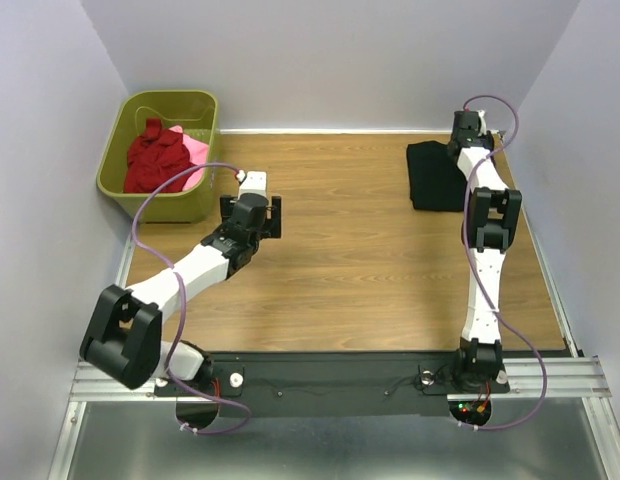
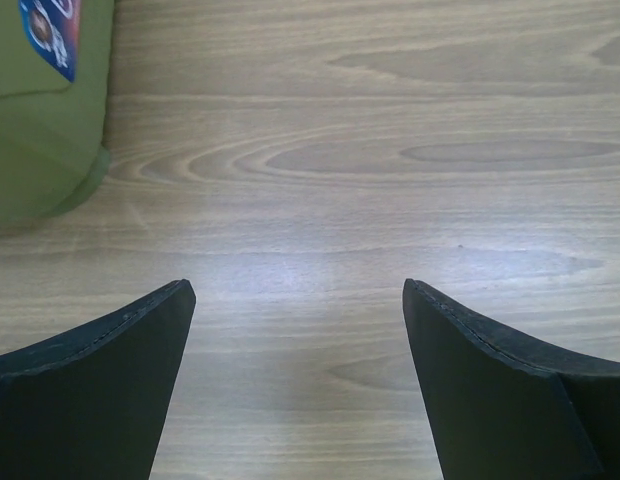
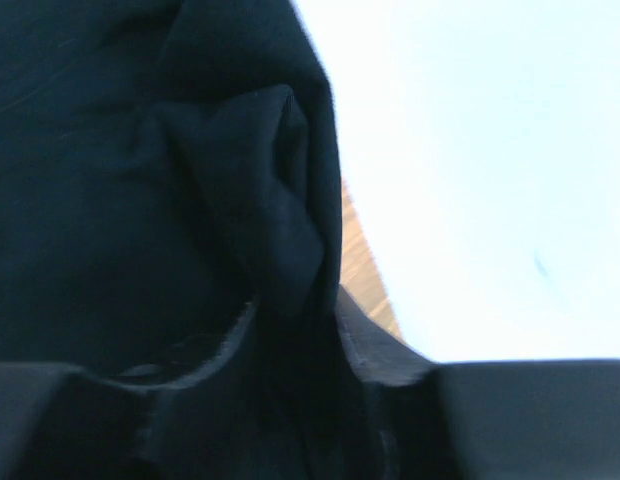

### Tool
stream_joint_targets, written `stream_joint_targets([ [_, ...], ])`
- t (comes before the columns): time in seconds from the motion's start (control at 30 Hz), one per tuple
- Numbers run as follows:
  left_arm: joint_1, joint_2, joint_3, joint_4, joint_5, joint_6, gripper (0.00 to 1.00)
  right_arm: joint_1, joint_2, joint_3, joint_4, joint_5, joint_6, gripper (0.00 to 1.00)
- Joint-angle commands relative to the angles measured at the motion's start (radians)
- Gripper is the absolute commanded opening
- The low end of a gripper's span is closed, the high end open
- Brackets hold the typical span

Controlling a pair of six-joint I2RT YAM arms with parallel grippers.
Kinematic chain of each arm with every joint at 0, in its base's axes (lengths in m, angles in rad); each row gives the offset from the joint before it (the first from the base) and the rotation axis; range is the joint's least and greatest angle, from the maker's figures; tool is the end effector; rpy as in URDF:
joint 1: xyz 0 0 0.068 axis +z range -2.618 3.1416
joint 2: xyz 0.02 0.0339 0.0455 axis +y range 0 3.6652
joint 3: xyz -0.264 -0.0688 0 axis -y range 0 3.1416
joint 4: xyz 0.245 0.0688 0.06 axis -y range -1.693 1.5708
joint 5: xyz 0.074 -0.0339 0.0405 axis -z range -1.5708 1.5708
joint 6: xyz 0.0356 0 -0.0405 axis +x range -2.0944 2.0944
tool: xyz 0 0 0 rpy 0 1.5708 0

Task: Fold and stack the t-shirts
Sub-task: Neatly place the folded tshirt to the corner

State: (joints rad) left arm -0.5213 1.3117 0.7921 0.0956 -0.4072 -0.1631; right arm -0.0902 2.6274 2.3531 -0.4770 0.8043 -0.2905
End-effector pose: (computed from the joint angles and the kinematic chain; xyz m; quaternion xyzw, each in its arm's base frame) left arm 0.2603 -0.1332 0.2552 0.0386 0.8291 -0.0183 0.5575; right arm 0.5694 -0.0773 0.1674 0.0708 0.8554 -0.4219 0.2920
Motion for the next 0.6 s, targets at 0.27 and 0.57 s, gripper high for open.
stream_joint_targets([
  [0.27, 0.010, 0.017, 0.009, 0.067, -0.035, 0.005, 0.98, -0.052, -0.162, -0.058, 0.118, -0.012, 0.148, 0.78],
  [0.57, 0.012, -0.087, 0.006, 0.070, -0.039, 0.010, 0.98, -0.071, -0.460, -0.536, 0.097, -0.531, 0.491, 0.85],
])
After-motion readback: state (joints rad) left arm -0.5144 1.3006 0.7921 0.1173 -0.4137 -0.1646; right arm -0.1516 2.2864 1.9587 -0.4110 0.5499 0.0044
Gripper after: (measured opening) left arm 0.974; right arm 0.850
